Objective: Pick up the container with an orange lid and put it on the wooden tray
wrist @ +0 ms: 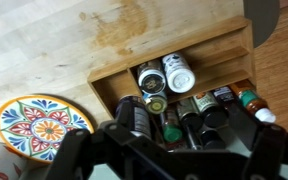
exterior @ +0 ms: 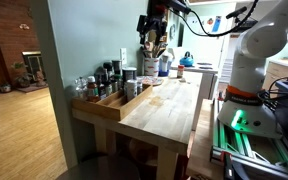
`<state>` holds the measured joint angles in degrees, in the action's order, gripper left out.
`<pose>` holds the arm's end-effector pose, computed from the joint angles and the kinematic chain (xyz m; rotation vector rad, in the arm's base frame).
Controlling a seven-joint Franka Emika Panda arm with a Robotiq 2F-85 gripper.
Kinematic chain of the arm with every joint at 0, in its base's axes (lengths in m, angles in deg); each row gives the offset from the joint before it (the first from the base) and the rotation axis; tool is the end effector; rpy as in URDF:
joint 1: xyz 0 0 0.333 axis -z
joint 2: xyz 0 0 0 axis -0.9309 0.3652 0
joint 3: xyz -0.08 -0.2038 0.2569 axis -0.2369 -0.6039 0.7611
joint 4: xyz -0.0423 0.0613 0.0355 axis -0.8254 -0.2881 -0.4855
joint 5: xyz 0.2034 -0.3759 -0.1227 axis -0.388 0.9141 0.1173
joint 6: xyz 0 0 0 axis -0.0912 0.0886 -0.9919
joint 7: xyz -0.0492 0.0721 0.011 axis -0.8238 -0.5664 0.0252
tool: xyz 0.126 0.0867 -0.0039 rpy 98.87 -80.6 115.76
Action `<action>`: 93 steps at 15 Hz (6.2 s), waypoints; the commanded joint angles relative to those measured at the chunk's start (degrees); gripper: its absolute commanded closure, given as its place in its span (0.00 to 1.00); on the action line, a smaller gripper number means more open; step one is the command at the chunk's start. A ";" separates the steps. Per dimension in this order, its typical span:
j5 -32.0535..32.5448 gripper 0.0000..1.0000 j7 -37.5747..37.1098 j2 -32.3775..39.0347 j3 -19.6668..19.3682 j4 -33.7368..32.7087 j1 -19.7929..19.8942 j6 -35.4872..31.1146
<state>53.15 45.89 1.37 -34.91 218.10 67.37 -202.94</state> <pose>0.3986 0.1053 0.4331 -3.0799 0.4643 -0.3664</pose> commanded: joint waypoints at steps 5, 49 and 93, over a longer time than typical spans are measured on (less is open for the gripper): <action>9.37 0.00 2.97 -4.46 -10.86 7.99 14.36 -3.39; -3.75 0.00 14.88 56.64 -34.77 -29.96 34.05 -25.93; 8.45 0.63 42.33 -2.00 -22.37 7.55 11.44 -15.11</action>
<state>62.29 86.80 5.02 -58.55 225.80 84.91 -222.37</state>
